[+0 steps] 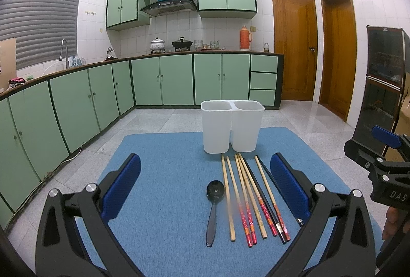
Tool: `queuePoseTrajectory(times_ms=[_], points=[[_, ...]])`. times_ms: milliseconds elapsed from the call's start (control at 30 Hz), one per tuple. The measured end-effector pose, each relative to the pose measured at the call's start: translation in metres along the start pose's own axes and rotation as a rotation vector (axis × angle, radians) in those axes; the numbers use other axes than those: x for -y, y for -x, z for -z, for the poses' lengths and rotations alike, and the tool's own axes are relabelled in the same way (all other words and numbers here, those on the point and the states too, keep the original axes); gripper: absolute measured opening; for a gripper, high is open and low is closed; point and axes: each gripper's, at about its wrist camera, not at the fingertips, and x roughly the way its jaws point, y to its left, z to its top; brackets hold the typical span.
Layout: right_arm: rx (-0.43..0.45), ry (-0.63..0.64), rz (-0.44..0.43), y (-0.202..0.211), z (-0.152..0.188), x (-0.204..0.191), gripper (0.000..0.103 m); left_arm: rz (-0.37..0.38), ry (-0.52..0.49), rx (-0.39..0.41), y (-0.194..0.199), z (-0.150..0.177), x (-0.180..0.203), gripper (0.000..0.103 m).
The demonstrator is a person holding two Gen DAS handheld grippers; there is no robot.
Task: Organize utensils
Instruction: 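Grasp the black spoon with the left tool while the right tool grasps the steel spoon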
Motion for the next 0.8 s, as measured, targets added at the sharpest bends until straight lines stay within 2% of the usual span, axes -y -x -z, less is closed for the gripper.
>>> queuePoseTrajectory(times_ms=[200, 333, 433, 600, 800], points=[[-0.058, 0.002, 0.002, -0.024, 0.005, 0.005, 0.097, -0.019, -0.005, -0.067, -0.021, 0.000, -0.013, 0.098], [-0.124, 0.003, -0.002, -0.045, 0.006, 0.013, 0.096, -0.019, -0.014, -0.160, -0.051, 0.002, -0.019, 0.098], [-0.209, -0.001, -0.019, -0.069, 0.008, 0.019, 0.089, -0.002, -0.030, -0.246, -0.082, 0.006, -0.018, 0.098], [-0.309, -0.025, -0.049, -0.100, 0.014, 0.026, 0.081, 0.022, -0.033, -0.361, -0.123, 0.020, -0.013, 0.082], [-0.354, -0.038, -0.043, -0.119, 0.022, 0.029, 0.076, 0.023, -0.018, -0.455, -0.154, 0.038, -0.007, 0.082]])
